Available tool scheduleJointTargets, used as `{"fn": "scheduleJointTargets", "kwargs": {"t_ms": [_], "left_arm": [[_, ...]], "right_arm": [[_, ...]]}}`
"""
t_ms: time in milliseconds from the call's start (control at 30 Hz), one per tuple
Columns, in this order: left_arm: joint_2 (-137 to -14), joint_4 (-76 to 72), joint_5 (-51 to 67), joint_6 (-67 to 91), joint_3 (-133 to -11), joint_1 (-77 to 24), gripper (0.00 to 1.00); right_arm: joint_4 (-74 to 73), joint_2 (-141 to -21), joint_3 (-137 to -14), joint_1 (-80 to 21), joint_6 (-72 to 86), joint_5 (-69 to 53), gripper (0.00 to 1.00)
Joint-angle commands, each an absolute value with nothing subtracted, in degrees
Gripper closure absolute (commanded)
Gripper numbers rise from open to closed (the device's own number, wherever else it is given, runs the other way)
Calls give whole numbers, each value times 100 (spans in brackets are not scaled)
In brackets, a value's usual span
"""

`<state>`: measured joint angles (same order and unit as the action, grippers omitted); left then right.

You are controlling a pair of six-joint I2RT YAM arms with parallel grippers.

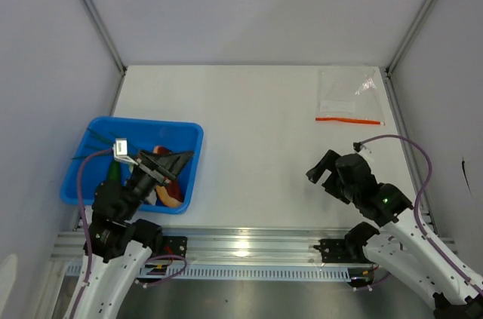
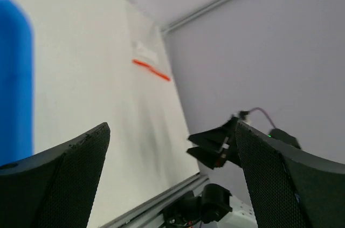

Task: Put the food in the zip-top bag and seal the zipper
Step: Pick up the zipper food storage bag at the corner of the board.

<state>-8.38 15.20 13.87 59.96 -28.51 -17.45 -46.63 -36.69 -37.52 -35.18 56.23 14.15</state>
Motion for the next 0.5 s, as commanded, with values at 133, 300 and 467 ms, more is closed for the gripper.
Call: {"fn": "scheduleJointTargets", "kwargs": {"t_ms": [133,300,467], "left_arm": [[-2134,2787,2089,5405,-3340,-1740,1],[-2856,1602,4183,5132,-3227,-1723,1],[-1839,994,4061,5440,-2813,-1723,0]], "right_arm": [[-4131,-4603,-4525,-2691,4343,1171,1],[-3148,-5456,-4869,-1276,3955,256,1],[-1928,-6151,-4931,-318,4095,27,1]]}}
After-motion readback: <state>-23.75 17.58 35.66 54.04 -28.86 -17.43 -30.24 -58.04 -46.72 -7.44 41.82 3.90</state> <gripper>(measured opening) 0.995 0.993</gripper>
